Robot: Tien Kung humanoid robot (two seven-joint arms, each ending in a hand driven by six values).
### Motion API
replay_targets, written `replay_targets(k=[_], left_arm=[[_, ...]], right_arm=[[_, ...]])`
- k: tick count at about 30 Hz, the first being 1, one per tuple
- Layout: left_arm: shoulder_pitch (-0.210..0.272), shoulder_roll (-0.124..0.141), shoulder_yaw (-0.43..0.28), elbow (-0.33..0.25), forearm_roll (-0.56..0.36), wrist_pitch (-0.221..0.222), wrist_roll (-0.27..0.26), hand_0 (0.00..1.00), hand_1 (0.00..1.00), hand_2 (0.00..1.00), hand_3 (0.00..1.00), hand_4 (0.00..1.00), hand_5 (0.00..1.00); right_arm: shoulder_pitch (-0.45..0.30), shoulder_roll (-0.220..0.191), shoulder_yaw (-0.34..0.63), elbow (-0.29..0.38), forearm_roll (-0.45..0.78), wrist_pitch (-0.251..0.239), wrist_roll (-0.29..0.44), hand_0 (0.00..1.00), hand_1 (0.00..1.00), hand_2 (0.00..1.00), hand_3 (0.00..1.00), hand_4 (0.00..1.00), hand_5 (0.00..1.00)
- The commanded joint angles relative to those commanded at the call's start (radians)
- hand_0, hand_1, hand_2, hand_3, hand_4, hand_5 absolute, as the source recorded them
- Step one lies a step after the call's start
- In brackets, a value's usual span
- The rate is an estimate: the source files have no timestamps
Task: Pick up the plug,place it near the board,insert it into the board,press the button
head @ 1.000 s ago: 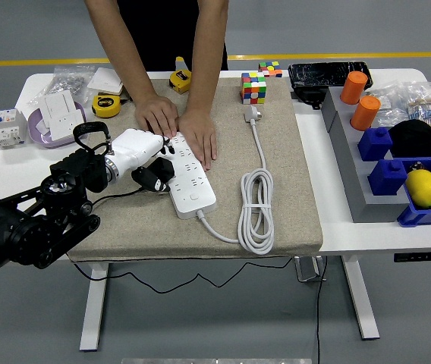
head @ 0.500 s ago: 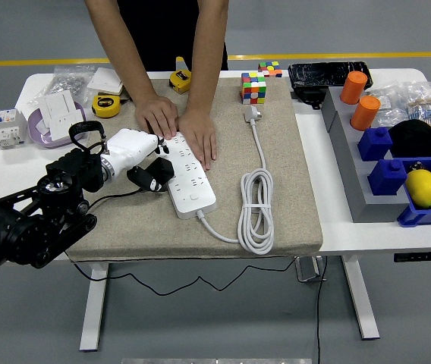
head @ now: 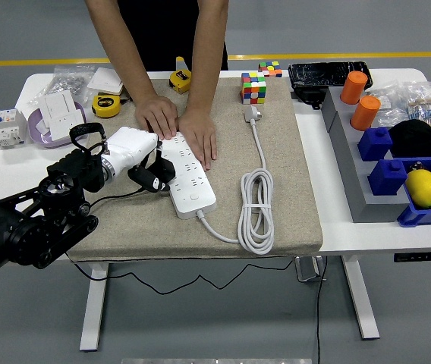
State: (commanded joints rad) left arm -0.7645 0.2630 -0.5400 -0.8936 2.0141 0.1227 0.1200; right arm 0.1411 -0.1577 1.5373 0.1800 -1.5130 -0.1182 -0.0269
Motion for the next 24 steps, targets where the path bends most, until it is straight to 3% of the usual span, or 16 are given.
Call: replay_targets(k=[12,24], left_arm=[[-0.006,-0.017,-0.009,0.036,0.014,0.012,-0.007,0.242,0.132,0.197,0.265,0.943,0.383],[-0.008,-0.016,0.002,0.048,0.021,0.015,-0.011,0.248,0.132,0.195,0.258,0.900,0.377]], right_arm=[[0.001,0.000,0.000,0.000,-0.002,0.002,0.000,0.998,0.886,0.785,0.842,0.998,0.819],[0.003,0.000,-0.002,0.000,0.000,0.003,0.000,0.998,0.885,0.786,0.841,0.998,0.819]])
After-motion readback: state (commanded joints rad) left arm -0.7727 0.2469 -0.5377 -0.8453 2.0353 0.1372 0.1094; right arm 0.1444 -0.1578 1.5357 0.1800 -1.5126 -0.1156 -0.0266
